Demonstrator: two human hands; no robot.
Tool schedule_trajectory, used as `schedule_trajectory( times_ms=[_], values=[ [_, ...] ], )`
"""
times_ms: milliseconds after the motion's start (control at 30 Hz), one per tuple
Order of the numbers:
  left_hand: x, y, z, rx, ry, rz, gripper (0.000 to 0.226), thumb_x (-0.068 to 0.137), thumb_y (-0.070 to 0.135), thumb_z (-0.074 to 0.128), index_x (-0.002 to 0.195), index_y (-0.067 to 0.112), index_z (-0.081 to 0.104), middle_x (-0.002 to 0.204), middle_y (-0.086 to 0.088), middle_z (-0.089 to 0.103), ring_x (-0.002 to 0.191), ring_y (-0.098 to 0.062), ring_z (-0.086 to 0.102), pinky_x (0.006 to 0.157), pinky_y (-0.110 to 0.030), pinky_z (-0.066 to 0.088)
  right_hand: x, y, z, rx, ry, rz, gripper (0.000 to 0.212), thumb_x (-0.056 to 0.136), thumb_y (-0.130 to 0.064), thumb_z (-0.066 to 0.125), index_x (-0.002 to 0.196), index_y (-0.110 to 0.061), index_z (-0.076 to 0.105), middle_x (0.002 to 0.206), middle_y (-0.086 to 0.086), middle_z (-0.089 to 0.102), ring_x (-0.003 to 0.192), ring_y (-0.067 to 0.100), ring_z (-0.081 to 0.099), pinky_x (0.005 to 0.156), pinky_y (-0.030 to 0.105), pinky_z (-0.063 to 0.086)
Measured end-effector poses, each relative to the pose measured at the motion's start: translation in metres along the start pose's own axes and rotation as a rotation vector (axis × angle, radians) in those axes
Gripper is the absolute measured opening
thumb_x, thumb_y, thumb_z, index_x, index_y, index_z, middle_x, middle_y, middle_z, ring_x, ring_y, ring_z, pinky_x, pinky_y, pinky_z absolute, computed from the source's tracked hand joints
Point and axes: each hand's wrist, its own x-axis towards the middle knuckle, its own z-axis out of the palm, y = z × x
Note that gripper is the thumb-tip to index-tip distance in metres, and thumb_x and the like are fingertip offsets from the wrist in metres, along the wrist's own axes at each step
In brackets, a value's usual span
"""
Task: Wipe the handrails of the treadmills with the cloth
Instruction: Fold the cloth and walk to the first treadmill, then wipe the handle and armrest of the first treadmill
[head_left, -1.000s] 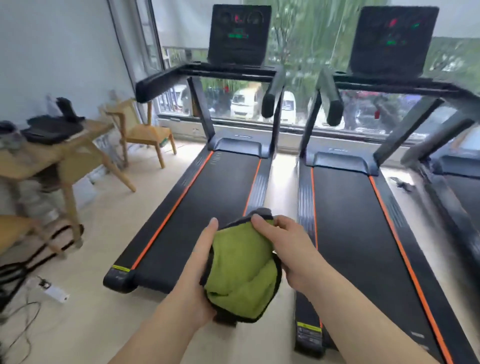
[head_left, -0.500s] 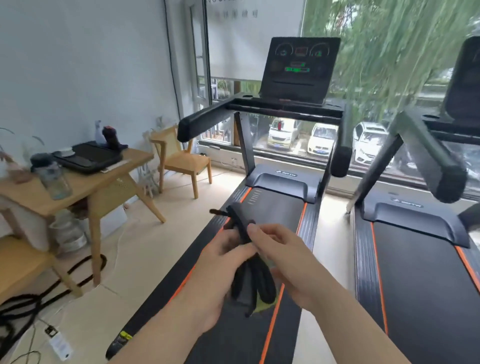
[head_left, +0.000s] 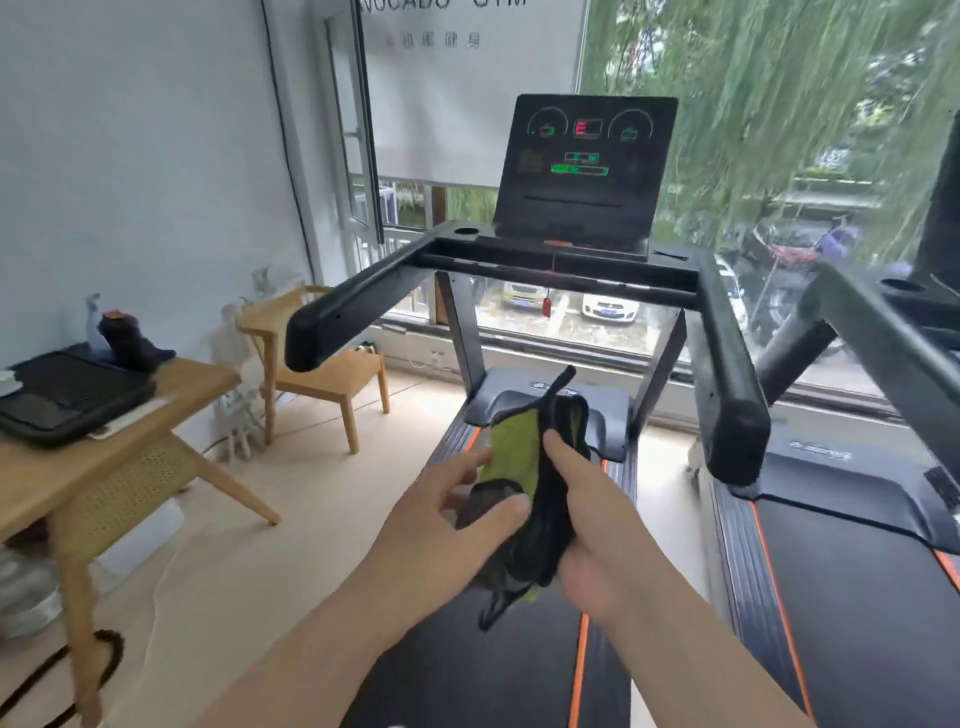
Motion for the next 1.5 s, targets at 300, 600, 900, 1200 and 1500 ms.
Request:
schedule_trajectory(
  times_ms=[300,600,900,1200,1500],
  values=[
    [0.274,0.035,-0.057,-0.213,-0.117,-0.047,0.061,0.073,0.072,0.073,0.13,0.058,0.055,0.127,0.011,0.067,0.116,-0.009,0.067,0.101,-0.039,0.055,0.198,-0.133,0.116,-0.305,-0.015,0.011,0.038,0.102,-0.05,0.053,0.111,-0.024,0.08,0.11,0.004,0.079,0.107,0.02,0.074,0.101,0.04,0.054],
    [0.425,0.106,-0.127,-0.396,-0.042,-0.318,0.028,0.09,0.05,0.071,0.114,0.037,0.069,0.102,0.009,0.077,0.099,-0.012,0.073,0.099,-0.04,0.057,0.346,-0.261,0.219,-0.758,0.057,0.148,0.046,0.086,-0.067,0.051,0.098,-0.034,0.08,0.096,-0.004,0.08,0.098,0.017,0.074,0.093,0.037,0.056],
    [0.519,0.14,-0.115,-0.305,-0.029,-0.356,0.02,0.097,0.034,0.067,0.115,0.026,0.067,0.1,0.002,0.075,0.094,-0.016,0.071,0.082,-0.029,0.059,0.389,-0.332,0.207,-0.942,0.102,-0.143,0.032,0.103,-0.033,0.055,0.1,-0.005,0.071,0.096,0.02,0.067,0.083,0.027,0.067,0.088,0.044,0.062],
    [0.633,0.136,-0.086,-0.377,0.128,-0.491,0.012,0.095,0.026,0.068,0.103,0.017,0.068,0.091,-0.006,0.076,0.085,-0.019,0.073,0.066,-0.03,0.051,0.528,-0.378,0.161,-0.992,0.103,-0.184,0.012,0.098,-0.024,0.063,0.104,-0.029,0.072,0.096,-0.01,0.073,0.088,0.008,0.068,0.074,0.024,0.057],
    [0.741,0.115,-0.094,-0.321,0.346,-0.543,0.016,0.092,0.034,0.068,0.086,0.02,0.071,0.087,-0.009,0.073,0.086,-0.026,0.072,0.08,-0.042,0.056,0.674,-0.405,0.159,-1.304,-0.062,-0.233,0.045,0.091,-0.025,0.073,0.135,-0.027,0.062,0.122,-0.01,0.064,0.108,0.008,0.062,0.099,0.025,0.05]
  ],
)
